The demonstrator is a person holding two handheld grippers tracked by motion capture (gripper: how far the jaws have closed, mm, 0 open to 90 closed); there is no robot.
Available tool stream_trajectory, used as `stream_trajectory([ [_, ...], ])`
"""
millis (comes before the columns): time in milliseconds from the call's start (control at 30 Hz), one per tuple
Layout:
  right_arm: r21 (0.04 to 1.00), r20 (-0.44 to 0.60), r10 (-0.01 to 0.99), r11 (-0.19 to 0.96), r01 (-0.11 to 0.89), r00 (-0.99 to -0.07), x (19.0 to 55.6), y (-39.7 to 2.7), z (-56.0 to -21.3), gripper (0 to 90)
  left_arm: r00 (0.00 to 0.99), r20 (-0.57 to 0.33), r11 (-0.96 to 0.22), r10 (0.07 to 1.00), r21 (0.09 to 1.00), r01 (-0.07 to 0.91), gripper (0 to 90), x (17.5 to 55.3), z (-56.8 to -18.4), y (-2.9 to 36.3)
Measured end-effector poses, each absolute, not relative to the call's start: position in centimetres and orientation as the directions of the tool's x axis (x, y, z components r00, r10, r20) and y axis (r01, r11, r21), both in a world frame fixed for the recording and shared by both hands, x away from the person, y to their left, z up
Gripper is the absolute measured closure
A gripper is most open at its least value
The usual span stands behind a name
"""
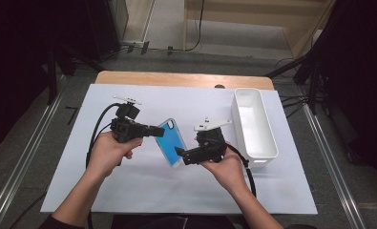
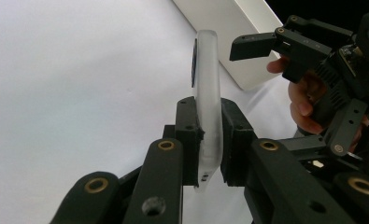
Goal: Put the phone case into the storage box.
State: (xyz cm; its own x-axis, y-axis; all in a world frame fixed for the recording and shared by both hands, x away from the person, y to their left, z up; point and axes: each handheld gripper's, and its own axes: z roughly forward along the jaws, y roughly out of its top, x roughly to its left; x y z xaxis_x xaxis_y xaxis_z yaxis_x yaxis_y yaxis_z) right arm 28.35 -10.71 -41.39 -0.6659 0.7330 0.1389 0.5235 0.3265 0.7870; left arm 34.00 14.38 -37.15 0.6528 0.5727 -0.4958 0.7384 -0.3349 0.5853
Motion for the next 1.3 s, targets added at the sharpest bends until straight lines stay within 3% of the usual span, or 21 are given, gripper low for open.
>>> stream_trajectory([
  [533,0.802,0.150,0.696,0.330,0.498,-0.703,28.5,-9.7,-41.4,0.0,0.638,-0.517,-0.334,0.570,0.564,0.755,79.4,33.6,-37.1,13.3],
  [1300,0.787,0.135,0.717,0.341,0.513,-0.684,28.8,-8.1,-42.0,0.0,0.608,-0.551,-0.316,0.572,0.536,0.783,79.3,33.2,-37.7,12.0],
])
